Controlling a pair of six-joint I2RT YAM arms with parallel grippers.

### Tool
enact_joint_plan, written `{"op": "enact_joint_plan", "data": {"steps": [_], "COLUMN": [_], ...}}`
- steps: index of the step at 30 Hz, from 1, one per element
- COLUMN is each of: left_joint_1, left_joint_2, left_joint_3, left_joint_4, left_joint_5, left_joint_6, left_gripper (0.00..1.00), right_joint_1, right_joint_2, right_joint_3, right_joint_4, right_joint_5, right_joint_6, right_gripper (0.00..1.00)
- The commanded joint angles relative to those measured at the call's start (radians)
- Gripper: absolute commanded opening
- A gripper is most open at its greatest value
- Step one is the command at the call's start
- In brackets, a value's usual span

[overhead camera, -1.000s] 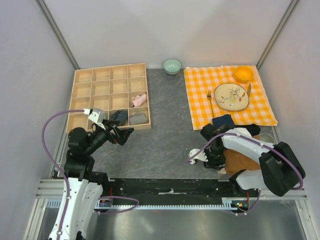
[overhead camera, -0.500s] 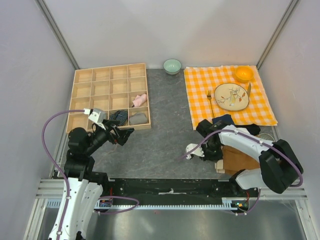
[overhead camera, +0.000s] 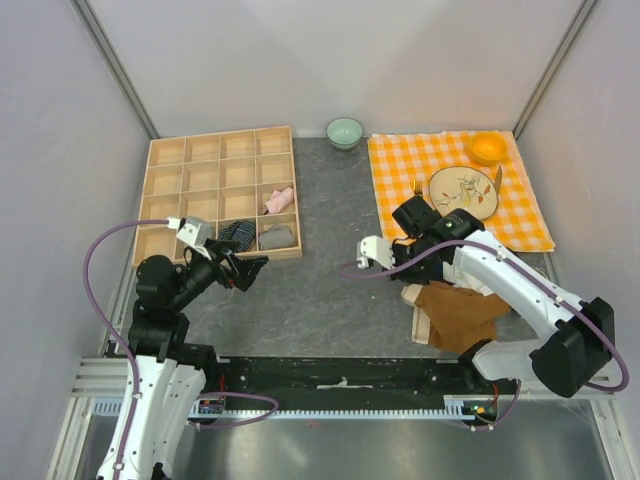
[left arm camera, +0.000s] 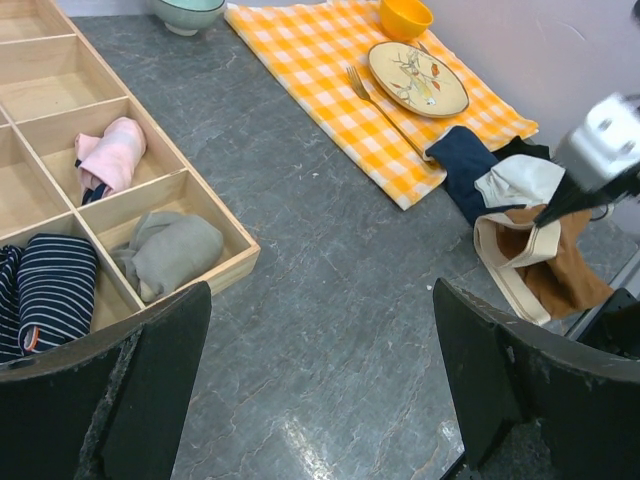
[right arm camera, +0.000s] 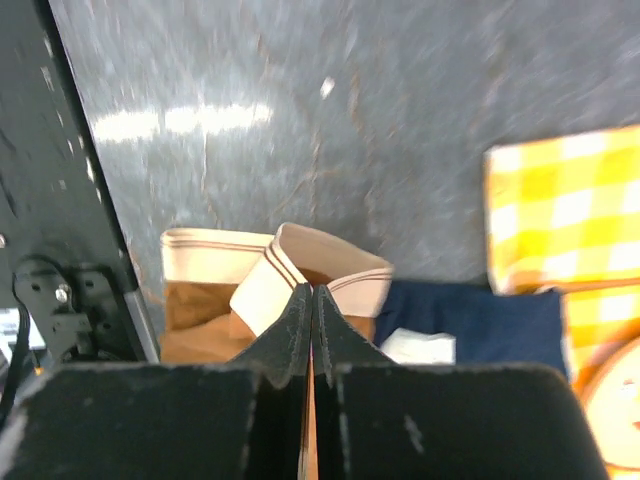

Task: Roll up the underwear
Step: Pick up the underwear from the corner of the board, then place the underwear at the center of the board.

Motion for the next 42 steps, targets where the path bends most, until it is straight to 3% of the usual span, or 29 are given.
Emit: {"op": "enact_joint_plan", "data": {"steps": [1,7,12,15,21,23,27,28,30,32,34,37,42], "left_joint_1": [-0.005,-0.005,-0.005,-0.005,-0.005,-0.005,-0.007,-0.010,-0.013,-0.018,-0.031,-0.083,-0.207], "left_joint_2": [-0.001,0.018,0.025,0.025,0.027,0.027,0.025,0.027,0.042,0.051,0.058,0.084,0.211], "left_joint_3": [0.000,0.000,0.000,-0.005,-0.008,-0.008,-0.016,-0.022,-0.026,-0.028,-0.034,-0.040,0.031], "left_joint_4": [0.025,0.018,0.022,0.038,0.051,0.053,0.061,0.070,0.076,0.087,0.110,0.125,0.061], "left_joint_5": [0.012,0.004,0.018,0.041,0.060,0.063,0.069,0.069,0.075,0.081,0.107,0.116,0.071], "left_joint_6": [-0.025,-0.019,-0.016,-0.022,-0.030,-0.031,-0.042,-0.048,-0.065,-0.073,-0.081,-0.079,-0.004], "left_gripper": [0.98,0.98,0.98,0.98,0.98,0.98,0.99,0.99,0.99,0.99,0.99,0.94,0.84], "right_joint_1": [-0.001,0.060,0.063,0.037,-0.151,-0.234,-0.371,-0.413,-0.429,-0.428,-0.429,-0.429,-0.429], "right_joint_2": [0.040,0.168,0.192,0.137,0.013,0.043,0.151,0.165,0.157,0.136,0.116,0.117,0.131], "right_joint_3": [0.245,0.676,0.826,0.720,0.234,0.096,0.001,-0.016,-0.030,-0.045,-0.067,-0.073,-0.046], "right_joint_4": [-0.055,-0.143,-0.123,-0.011,0.380,0.497,0.594,0.620,0.637,0.634,0.614,0.521,0.430], "right_joint_5": [-0.221,-0.463,-0.569,-0.510,-0.383,-0.251,-0.129,-0.146,-0.199,-0.284,-0.434,-0.595,-0.658], "right_joint_6": [0.053,0.056,0.101,0.174,0.400,0.449,0.455,0.463,0.472,0.452,0.405,0.278,0.182], "right_gripper": [0.00,0.00,0.00,0.00,0.00,0.00,0.00,0.01,0.13,0.31,0.40,0.48,0.52]}}
